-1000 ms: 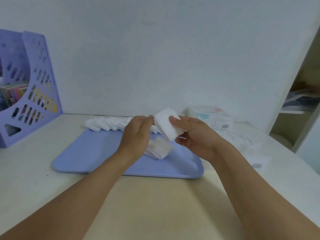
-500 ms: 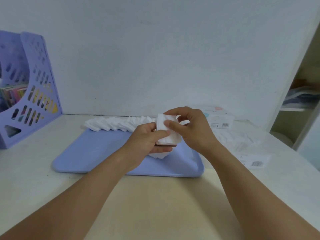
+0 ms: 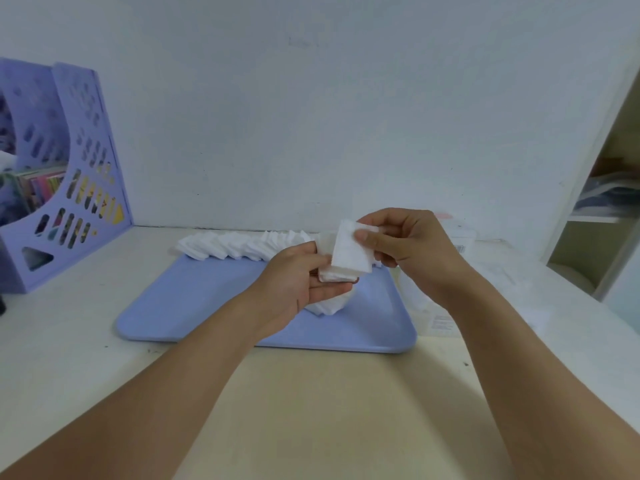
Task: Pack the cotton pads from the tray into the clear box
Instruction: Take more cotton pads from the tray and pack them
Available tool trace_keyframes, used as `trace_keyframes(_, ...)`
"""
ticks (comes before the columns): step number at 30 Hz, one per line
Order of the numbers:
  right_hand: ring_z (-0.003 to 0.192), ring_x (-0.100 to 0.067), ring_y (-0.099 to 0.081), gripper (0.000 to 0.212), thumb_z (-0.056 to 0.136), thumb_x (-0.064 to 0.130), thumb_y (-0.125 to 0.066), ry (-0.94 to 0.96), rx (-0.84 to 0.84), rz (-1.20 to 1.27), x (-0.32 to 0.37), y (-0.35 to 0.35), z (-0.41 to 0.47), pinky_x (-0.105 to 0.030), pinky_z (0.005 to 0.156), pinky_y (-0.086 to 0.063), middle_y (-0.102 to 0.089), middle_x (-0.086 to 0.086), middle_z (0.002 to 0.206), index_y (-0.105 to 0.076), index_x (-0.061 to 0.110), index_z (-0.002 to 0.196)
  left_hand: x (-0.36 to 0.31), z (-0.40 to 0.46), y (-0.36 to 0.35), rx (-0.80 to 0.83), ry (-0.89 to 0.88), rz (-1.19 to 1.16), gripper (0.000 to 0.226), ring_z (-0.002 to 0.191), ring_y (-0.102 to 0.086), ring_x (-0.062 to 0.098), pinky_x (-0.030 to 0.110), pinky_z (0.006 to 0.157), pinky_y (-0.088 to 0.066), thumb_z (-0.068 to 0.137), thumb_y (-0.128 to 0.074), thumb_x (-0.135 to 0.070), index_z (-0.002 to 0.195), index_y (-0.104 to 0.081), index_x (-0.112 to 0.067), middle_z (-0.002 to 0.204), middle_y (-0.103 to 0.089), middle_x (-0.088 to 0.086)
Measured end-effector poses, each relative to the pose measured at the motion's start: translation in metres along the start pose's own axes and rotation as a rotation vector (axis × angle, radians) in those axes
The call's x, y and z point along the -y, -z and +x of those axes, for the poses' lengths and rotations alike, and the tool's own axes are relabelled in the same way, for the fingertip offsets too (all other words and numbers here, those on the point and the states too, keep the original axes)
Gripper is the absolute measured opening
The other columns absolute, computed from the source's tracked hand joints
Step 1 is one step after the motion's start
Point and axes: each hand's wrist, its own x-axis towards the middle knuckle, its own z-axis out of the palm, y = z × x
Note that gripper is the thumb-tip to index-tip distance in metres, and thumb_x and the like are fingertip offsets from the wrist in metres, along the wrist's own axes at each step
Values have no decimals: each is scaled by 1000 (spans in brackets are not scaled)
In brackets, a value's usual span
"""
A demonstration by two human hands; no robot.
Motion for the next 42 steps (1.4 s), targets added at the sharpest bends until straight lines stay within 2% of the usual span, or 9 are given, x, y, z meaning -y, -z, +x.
trace_keyframes(15, 58, -14, -60, 5, 87, 10, -79, 41, -86, -177, -3, -16, -1, -24, 54, -49, -70, -7, 71, -75, 8, 89, 4, 1, -4, 2, -50, 6, 30, 113, -70, 28, 35, 93, -58, 101, -54, -6, 130, -61, -7, 123, -71, 16)
trace_keyframes(20, 116, -3, -57, 43, 98, 40, -63, -70, -171, -112, 2, -27, -4, -24, 95, -48, -58, 12, 126, -51, 27, 137, 5, 1, -7, -72, -85, -75, 33, 113, -69, 33, 36, 90, -60, 103, -46, 0, 133, -59, -8, 127, -68, 18)
trace_keyframes(23, 126, -3, -44, 54, 100, 56, -45, -203, -67, -51, 7, -52, 4, -15, 96, -36, -52, 14, 129, -46, 16, 137, 6, -2, -16, -50, -82, -137, 33, 114, -68, 29, 36, 81, -61, 103, -42, -5, 131, -60, -8, 128, -67, 18)
trace_keyframes(26, 148, -17, -30, 56, 111, 30, -32, -28, 102, -95, -5, -54, -12, -18, 109, -25, -32, -7, 162, -13, 13, 161, 11, -4, -23, -6, -71, -46, 33, 112, -70, 19, 31, 79, -58, 107, -39, -20, 135, -55, -12, 120, -73, 8)
trace_keyframes(28, 146, -20, -36, 57, 110, 28, -32, -52, -6, -75, -2, -52, -7, -21, 109, -30, -41, -10, 154, -10, 16, 161, 11, -3, -20, -37, -65, -25, 32, 114, -68, 20, 34, 82, -58, 108, -39, -20, 136, -54, -12, 125, -71, 10)
trace_keyframes(32, 125, 10, -46, 63, 100, 54, -40, -75, 44, -84, 14, -40, -14, -11, 84, -46, -40, 15, 151, -15, 44, 158, 4, -1, -13, -56, -22, -42, 35, 110, -65, 29, 35, 75, -60, 107, -42, -20, 136, -56, -8, 134, -63, 21)
trace_keyframes(37, 146, -12, -36, 99, 76, 88, -27, -102, 148, -100, 5, -60, -13, -36, 119, -33, -33, 5, 161, -16, 36, 160, 2, -2, -10, 12, -13, 77, 30, 94, -69, 19, 31, 74, -56, 108, -41, -24, 121, -63, -9, 108, -73, 14)
trace_keyframes(39, 129, -14, -55, 78, 90, 75, -31, -118, 17, -91, 2, -55, -12, -41, 109, -47, -48, 1, 151, -35, 29, 152, -3, 2, -2, -174, -110, 15, 20, 82, -67, 16, 26, 62, -55, 107, -45, -21, 110, -64, -15, 96, -72, 4)
trace_keyframes(42, 85, -16, -66, 32, 102, 41, -55, -80, -84, -481, -10, -43, -9, -26, 78, -50, -71, -3, 100, -69, 13, 105, -11, 13, 22, -549, -245, 43, 8, 86, -60, 15, 26, 64, -54, 105, -51, -20, 103, -59, -20, 103, -64, 2)
